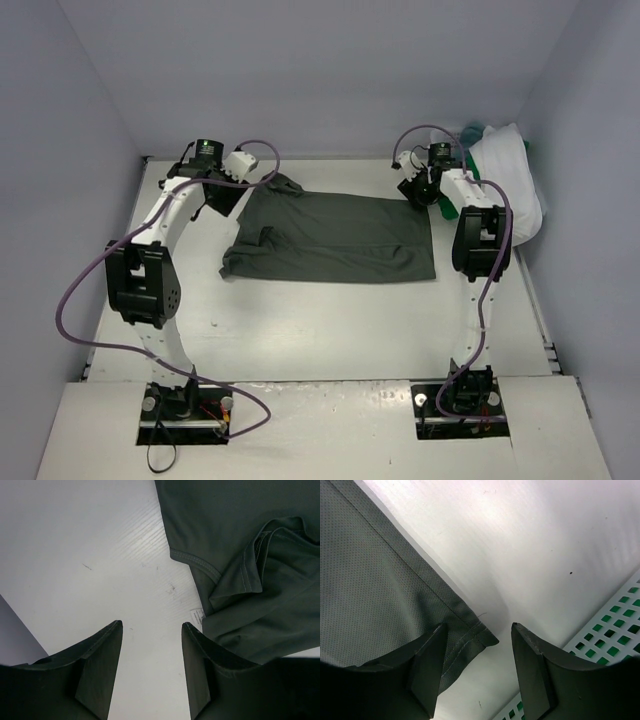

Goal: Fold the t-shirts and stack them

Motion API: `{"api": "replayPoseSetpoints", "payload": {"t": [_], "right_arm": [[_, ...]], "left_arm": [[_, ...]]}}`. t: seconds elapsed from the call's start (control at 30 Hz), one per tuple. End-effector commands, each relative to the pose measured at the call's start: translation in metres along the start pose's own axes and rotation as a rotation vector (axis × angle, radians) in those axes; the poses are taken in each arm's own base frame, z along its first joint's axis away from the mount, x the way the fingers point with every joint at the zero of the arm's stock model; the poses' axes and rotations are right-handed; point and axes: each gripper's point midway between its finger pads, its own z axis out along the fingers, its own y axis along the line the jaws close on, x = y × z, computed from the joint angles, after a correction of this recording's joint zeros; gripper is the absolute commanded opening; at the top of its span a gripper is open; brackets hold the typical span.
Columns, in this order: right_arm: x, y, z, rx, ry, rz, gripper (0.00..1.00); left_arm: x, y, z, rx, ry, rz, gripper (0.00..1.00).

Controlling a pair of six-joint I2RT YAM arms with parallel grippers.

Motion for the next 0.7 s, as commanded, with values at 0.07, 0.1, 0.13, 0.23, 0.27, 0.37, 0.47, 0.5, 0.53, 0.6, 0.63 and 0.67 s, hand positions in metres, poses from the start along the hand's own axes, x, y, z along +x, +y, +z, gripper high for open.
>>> {"api": "replayPoseSetpoints", "payload": {"t": [0.07, 0.1, 0.13, 0.23, 0.27, 0.37, 0.47, 0.5, 0.53, 0.6, 0.63, 0.67], "right_arm": [[0.046, 0.007, 0.005, -0.057, 0.084, 0.042, 0.51], [0.049, 0.010, 0.006, -0.068, 0.088, 0.044, 0.50], [0.051, 0.011, 0.006, -0.073, 0.090, 0.047, 0.50], [0.055, 0.023, 0.009, -0.112, 0.088, 0.055, 0.47], [0.054, 0.024, 0.009, -0.115, 0.086, 0.054, 0.47], [0.057, 0.035, 0.011, -0.139, 0.094, 0.057, 0.44], [0.061, 0.042, 0.010, -0.154, 0.102, 0.059, 0.42], [0.060, 0.042, 0.008, -0.154, 0.101, 0.059, 0.42], [0.064, 0.046, 0.009, -0.162, 0.109, 0.063, 0.42], [0.065, 0.049, 0.006, -0.168, 0.111, 0.066, 0.42], [0.065, 0.051, 0.005, -0.172, 0.112, 0.064, 0.42], [0.070, 0.056, 0.005, -0.185, 0.119, 0.069, 0.42]], "left_arm": [[-0.041, 0.002, -0.014, -0.007, -0.094, 0.007, 0.45], [-0.047, 0.004, -0.017, -0.008, -0.104, 0.008, 0.45], [-0.048, 0.002, -0.014, 0.003, -0.101, 0.009, 0.45], [-0.056, 0.001, -0.013, 0.020, -0.112, -0.001, 0.45], [-0.056, 0.001, -0.013, 0.020, -0.112, -0.001, 0.45], [-0.062, -0.003, -0.011, 0.025, -0.122, 0.007, 0.45], [-0.072, -0.008, -0.008, 0.032, -0.134, 0.022, 0.45], [-0.074, -0.010, -0.003, 0.038, -0.132, 0.026, 0.45], [-0.082, -0.013, -0.003, 0.040, -0.146, 0.034, 0.45], [-0.086, -0.020, 0.007, 0.064, -0.140, 0.038, 0.46], [-0.094, -0.020, 0.007, 0.064, -0.154, 0.038, 0.46], [-0.097, -0.026, 0.010, 0.075, -0.154, 0.044, 0.46]]}}
